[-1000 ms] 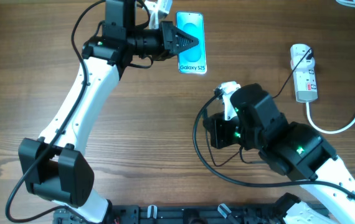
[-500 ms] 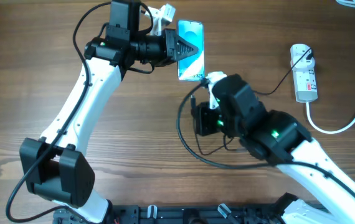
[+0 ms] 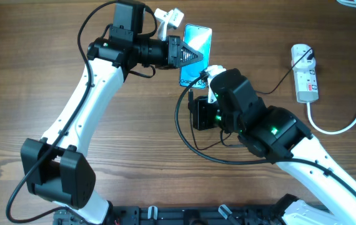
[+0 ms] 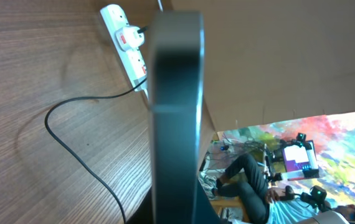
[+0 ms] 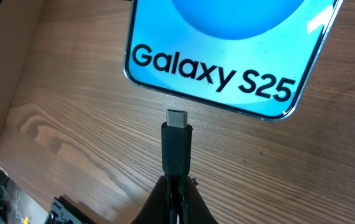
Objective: Plug charger to phone and switch on socket
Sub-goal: 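Push the USB-C plug upward into the phone's port with the right gripper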
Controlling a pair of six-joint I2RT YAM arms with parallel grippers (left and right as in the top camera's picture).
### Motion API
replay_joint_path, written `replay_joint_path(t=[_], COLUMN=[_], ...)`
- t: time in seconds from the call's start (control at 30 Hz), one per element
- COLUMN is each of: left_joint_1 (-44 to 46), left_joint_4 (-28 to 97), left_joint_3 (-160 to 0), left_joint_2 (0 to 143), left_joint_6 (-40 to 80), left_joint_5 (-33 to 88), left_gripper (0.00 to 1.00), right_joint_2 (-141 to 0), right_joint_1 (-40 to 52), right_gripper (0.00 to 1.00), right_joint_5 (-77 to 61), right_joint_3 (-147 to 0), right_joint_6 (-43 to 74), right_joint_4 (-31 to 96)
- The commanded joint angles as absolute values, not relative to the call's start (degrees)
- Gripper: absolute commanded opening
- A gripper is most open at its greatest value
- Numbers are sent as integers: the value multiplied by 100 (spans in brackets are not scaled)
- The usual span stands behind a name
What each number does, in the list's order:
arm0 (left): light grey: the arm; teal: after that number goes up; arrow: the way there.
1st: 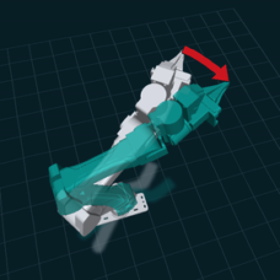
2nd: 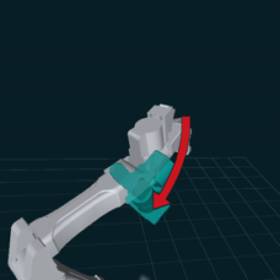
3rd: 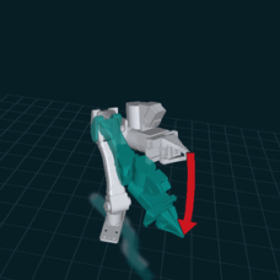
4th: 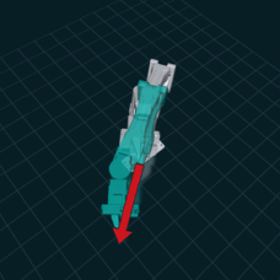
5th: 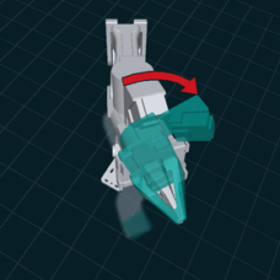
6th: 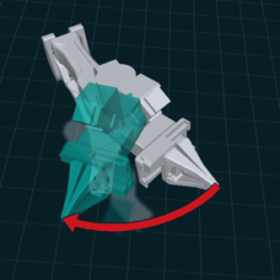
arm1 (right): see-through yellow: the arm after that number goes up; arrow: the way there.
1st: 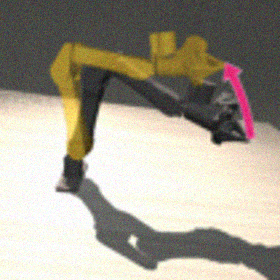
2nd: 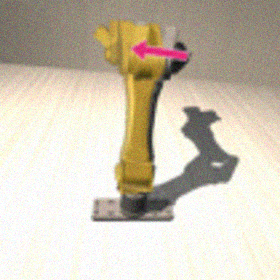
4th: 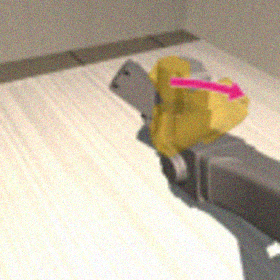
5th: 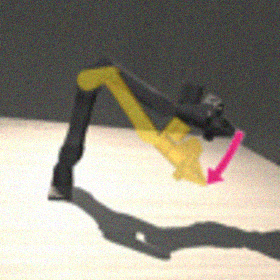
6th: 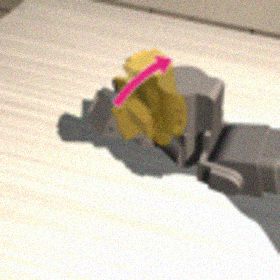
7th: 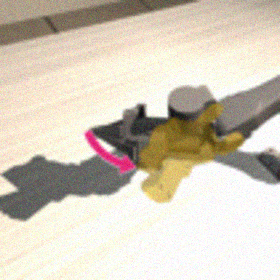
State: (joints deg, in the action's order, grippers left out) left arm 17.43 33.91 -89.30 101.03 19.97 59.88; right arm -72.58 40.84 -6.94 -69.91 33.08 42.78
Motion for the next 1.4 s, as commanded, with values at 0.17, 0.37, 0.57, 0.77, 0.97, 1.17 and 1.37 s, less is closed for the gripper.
replay_joint_path(t=[0.17, 0.37, 0.57, 0.77, 0.97, 1.17, 1.37], left_joint_1=[1737, 1737, 1737, 1737, 1737, 1737, 1737], left_joint_4=[3369, 3369, 3371, 3374, 3415, 3417, 3415], left_joint_3=[-9002, -9002, -9002, -9002, -9002, -9002, -9002], left_joint_2=[10016, 10018, 10018, 10018, 10018, 10018, 10018], left_joint_6=[2010, 2010, 2012, 2014, 2012, 2012, 2012], left_joint_5=[6248, 6204, 6189, 6191, 6191, 6189, 6184], left_gripper=[4, 4, 4, 4, 4, 4, 4], right_joint_2=[-7432, -7432, -7432, -7432, -7432, -7432, -7432], right_joint_1=[4104, 4104, 4104, 4104, 4104, 4104, 4104], right_gripper=[5, 5, 5, 5, 5, 5, 5], right_joint_5=[-530, -401, -384, -381, -379, -381, -381], right_joint_3=[-7131, -7131, -7131, -7131, -7131, -7131, -7131], right_joint_6=[3470, 3465, 3472, 3509, 3509, 3514, 3507], right_joint_4=[4445, 4501, 4405, 4348, 4311, 4287, 4289])
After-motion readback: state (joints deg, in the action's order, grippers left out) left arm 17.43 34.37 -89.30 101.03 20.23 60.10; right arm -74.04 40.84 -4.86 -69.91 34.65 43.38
